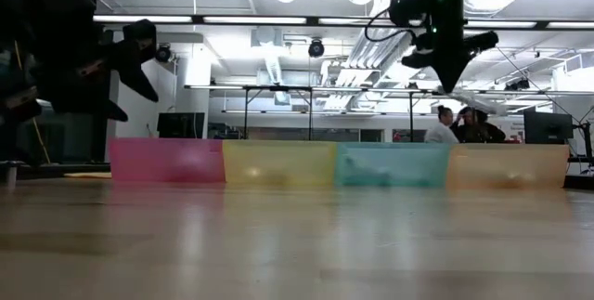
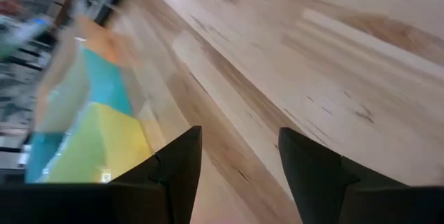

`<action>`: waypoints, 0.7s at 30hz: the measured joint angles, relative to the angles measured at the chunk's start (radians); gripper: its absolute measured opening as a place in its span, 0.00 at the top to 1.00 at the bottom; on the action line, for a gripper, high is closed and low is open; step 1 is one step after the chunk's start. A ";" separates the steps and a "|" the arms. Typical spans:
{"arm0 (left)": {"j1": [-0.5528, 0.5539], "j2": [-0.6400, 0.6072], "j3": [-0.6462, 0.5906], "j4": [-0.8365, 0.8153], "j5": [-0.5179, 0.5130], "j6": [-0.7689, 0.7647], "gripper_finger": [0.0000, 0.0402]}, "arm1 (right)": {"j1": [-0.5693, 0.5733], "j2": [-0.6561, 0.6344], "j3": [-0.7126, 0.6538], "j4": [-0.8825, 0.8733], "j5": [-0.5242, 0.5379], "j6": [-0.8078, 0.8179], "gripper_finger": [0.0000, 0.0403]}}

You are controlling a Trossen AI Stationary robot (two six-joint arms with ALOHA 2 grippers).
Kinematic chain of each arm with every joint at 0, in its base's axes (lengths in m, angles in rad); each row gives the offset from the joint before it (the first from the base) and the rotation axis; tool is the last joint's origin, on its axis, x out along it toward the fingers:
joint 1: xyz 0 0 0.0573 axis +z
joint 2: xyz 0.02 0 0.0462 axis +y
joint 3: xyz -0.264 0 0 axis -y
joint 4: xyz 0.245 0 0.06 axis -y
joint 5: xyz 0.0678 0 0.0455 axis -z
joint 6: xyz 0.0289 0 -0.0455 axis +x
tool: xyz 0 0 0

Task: Pick & Place Toothbrushes
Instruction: Put the green toothbrush into the orange bin

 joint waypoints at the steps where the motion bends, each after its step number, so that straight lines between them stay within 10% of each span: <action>1: 0.000 -0.024 -0.027 0.037 0.000 -0.007 0.54 | -0.010 0.007 -0.007 0.020 0.000 -0.016 0.99; 11: 0.000 -0.307 -0.215 0.262 -0.013 -0.034 0.54 | -0.085 0.026 -0.176 0.109 -0.166 -0.137 0.97; 21: 0.000 -0.408 -0.216 0.176 -0.016 -0.074 0.54 | -0.152 0.024 -0.293 0.157 -0.216 -0.241 0.59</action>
